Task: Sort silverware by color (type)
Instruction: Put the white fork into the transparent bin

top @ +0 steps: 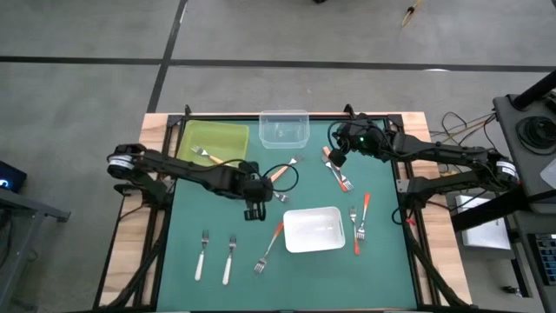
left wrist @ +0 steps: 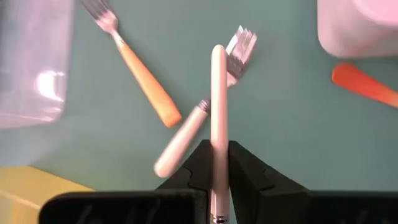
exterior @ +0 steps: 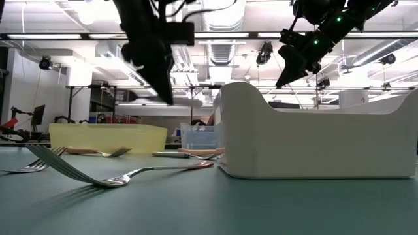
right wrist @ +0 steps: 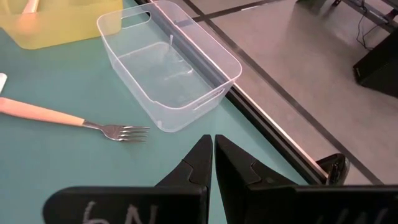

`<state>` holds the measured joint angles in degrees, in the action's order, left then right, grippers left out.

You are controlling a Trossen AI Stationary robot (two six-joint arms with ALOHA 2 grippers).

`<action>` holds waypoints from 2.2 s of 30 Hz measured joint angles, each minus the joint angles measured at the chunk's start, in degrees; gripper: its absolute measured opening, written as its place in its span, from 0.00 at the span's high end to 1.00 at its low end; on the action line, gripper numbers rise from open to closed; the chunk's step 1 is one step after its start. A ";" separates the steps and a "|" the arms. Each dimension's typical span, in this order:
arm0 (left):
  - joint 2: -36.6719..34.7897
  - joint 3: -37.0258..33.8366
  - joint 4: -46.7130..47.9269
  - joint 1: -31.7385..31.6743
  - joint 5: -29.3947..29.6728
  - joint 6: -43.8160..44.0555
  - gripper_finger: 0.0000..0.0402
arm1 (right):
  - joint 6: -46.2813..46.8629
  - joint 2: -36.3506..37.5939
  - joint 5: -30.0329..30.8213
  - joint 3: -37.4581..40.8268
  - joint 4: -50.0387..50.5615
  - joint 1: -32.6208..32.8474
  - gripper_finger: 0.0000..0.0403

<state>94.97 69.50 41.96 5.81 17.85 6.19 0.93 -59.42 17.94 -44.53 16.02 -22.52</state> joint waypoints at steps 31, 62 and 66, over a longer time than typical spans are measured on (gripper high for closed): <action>5.71 11.25 -29.59 -30.54 -6.82 -31.93 0.96 | -6.33 -0.02 0.10 2.23 -4.03 -0.38 0.97; 23.20 28.24 -15.80 -36.69 -8.08 -29.70 0.96 | -15.10 0.00 0.12 3.08 -8.49 -4.15 0.97; 23.65 28.00 -16.75 -36.58 -11.87 -28.01 0.96 | -15.00 0.00 0.13 3.08 -8.47 -4.15 0.97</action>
<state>118.62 97.50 25.21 -30.77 5.99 -21.82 -14.08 -59.42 18.08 -41.45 7.55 -26.68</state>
